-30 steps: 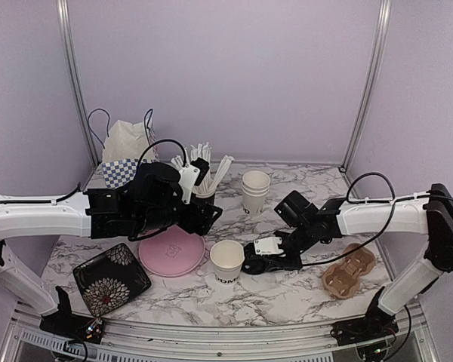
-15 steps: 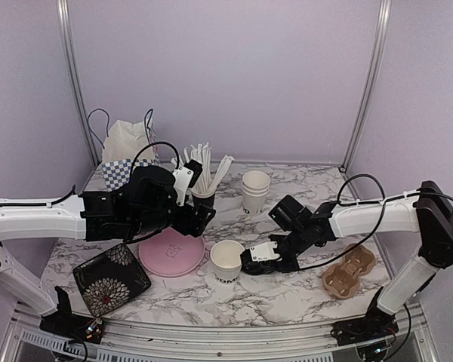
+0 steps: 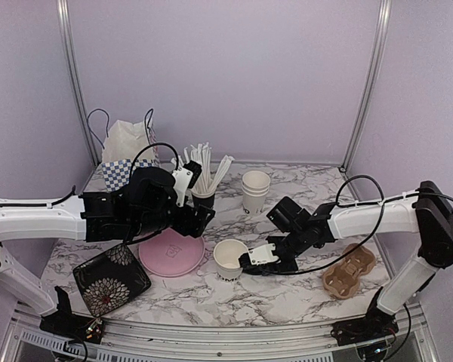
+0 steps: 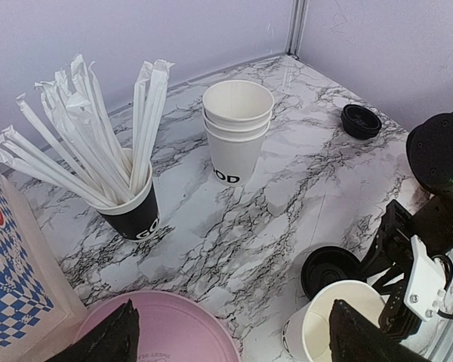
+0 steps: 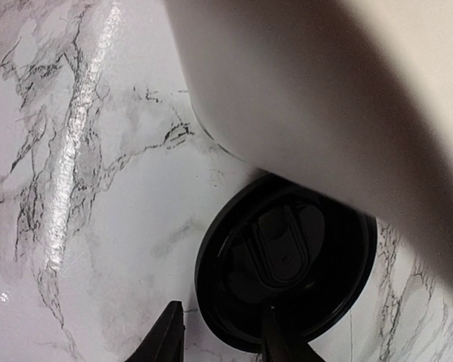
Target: Pack the takeout coffee
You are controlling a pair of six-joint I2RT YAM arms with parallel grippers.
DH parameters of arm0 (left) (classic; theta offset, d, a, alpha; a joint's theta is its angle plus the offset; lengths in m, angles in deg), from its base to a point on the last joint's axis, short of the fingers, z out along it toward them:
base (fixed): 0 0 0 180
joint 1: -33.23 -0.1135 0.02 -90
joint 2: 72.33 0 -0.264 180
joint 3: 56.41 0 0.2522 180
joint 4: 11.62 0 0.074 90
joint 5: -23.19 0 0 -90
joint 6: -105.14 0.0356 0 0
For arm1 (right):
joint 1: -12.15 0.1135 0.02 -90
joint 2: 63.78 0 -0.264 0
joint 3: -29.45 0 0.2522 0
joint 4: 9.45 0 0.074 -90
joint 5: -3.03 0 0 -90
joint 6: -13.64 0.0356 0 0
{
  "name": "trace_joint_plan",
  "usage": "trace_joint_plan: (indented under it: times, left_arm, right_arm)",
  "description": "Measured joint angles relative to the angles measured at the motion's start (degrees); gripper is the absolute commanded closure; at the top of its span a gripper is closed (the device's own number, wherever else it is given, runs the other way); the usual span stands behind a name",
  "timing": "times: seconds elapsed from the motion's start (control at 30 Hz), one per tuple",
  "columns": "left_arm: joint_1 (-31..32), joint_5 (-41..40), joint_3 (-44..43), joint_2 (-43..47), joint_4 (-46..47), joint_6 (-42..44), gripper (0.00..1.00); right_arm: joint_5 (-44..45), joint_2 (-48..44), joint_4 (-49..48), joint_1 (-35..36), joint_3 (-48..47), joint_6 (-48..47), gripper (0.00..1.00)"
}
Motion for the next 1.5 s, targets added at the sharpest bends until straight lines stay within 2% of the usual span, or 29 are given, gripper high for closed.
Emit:
trace_joint_plan:
  times: [0.27, 0.43, 0.63, 0.93, 1.1, 1.23, 1.5]
  left_arm:
    - [-0.2, 4.1, -0.2, -1.9, 0.0, -0.8, 0.12]
    - [-0.5, 9.1, -3.6, -9.1, -1.9, -2.6, 0.12]
    - [-0.8, 12.3, -7.4, -15.9, -5.7, -4.0, 0.18]
    - [-3.0, 15.1, -9.6, -18.1, -10.9, -5.4, 0.43]
    - [-4.1, 18.6, -9.7, -18.1, -12.2, -5.0, 0.53]
    - [-4.2, 21.7, -10.4, -18.3, -13.6, -4.5, 0.66]
    - [-4.3, 24.0, -12.6, -19.0, -15.7, -4.4, 0.89]
  right_arm:
    - [0.7, -3.9, 2.2, 0.0, 0.0, 0.1, 0.55]
    - [1.2, -6.2, 2.5, 0.0, 0.0, -0.1, 0.57]
    - [2.3, -6.0, 2.3, 0.1, 1.1, -0.8, 0.60]
    - [2.6, -4.6, 0.1, 0.1, 2.5, -1.7, 0.61]
    - [2.6, -3.0, -1.8, 0.1, 2.5, -2.2, 0.63]
    - [2.6, -1.6, -3.0, 0.1, 2.5, -2.6, 0.64]
    - [2.6, -0.4, -4.6, 0.1, 3.2, -3.7, 0.71]
